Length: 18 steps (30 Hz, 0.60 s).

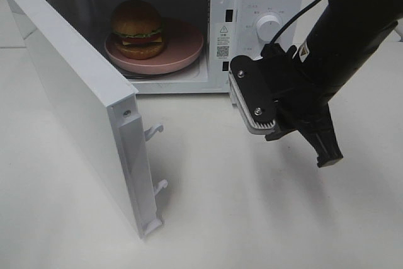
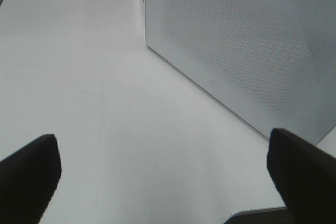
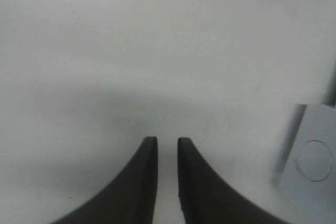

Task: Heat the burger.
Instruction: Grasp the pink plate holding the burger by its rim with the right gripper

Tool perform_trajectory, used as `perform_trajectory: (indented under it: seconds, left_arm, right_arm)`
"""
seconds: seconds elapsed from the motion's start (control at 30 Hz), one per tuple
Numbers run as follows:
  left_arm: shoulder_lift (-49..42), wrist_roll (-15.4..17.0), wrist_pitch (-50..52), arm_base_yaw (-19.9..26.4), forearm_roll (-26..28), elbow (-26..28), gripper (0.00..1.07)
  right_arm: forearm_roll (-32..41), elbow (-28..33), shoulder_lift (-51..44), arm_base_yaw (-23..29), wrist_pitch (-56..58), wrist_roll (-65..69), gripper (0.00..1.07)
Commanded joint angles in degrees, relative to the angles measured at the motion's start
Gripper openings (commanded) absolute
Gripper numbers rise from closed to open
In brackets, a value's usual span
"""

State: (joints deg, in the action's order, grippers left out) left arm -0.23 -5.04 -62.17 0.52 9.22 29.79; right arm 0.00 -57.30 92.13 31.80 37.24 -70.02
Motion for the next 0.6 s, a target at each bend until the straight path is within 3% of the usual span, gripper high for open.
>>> perform_trajectory:
  seconds: [0.03, 0.07, 0.1, 0.13, 0.2, 0.23, 0.27, 0.3, 0.4, 0.6]
  left_arm:
    - [-0.3, 0.2, 0.7, 0.2, 0.4, -0.2, 1.00]
    - [-0.3, 0.2, 0.7, 0.2, 0.4, -0.2, 1.00]
    - [-0.3, 0.2, 0.7, 0.2, 0.4, -0.2, 1.00]
    - [-0.3, 0.2, 0.7, 0.2, 0.4, -0.2, 1.00]
    - [-0.3, 0.2, 0.7, 0.2, 0.4, -0.2, 1.00]
    - [-0.3, 0.2, 0.7, 0.2, 0.4, -0.2, 1.00]
    - [-0.3, 0.2, 0.7, 0.2, 0.4, -0.2, 1.00]
    - [-0.3, 0.2, 0.7, 0.2, 0.4, -0.2, 1.00]
    - [-0.3, 0.2, 0.7, 0.2, 0.4, -0.2, 1.00]
    - [-0.3, 0.2, 0.7, 0.2, 0.4, -0.2, 1.00]
  right_arm:
    - [-3.0, -0.3, -0.3, -0.2, -5.0, -4.4, 0.38]
    - [-3.6, -0.3, -0.3, -0.2, -6.4, -4.4, 0.50]
    - [-3.6, -0.3, -0.3, -0.2, -6.4, -4.4, 0.50]
    - [-4.7, -0.3, -0.3, -0.1, -9.1, -4.4, 0.61]
    - [-4.9, -0.3, -0.3, 0.1, -10.3, -4.4, 0.67]
    - [-5.0, -0.3, -0.3, 0.1, -12.9, -4.4, 0.79]
    - [-5.0, -0.3, -0.3, 0.1, -12.9, -4.4, 0.79]
    - [-6.0, -0.3, -0.2, 0.1, -14.0, -4.1, 0.90]
    - [-6.9, -0.3, 0.2, 0.1, -14.3, -4.0, 0.96]
    - [-7.4, -0.3, 1.6, 0.3, -15.5, -3.6, 0.94]
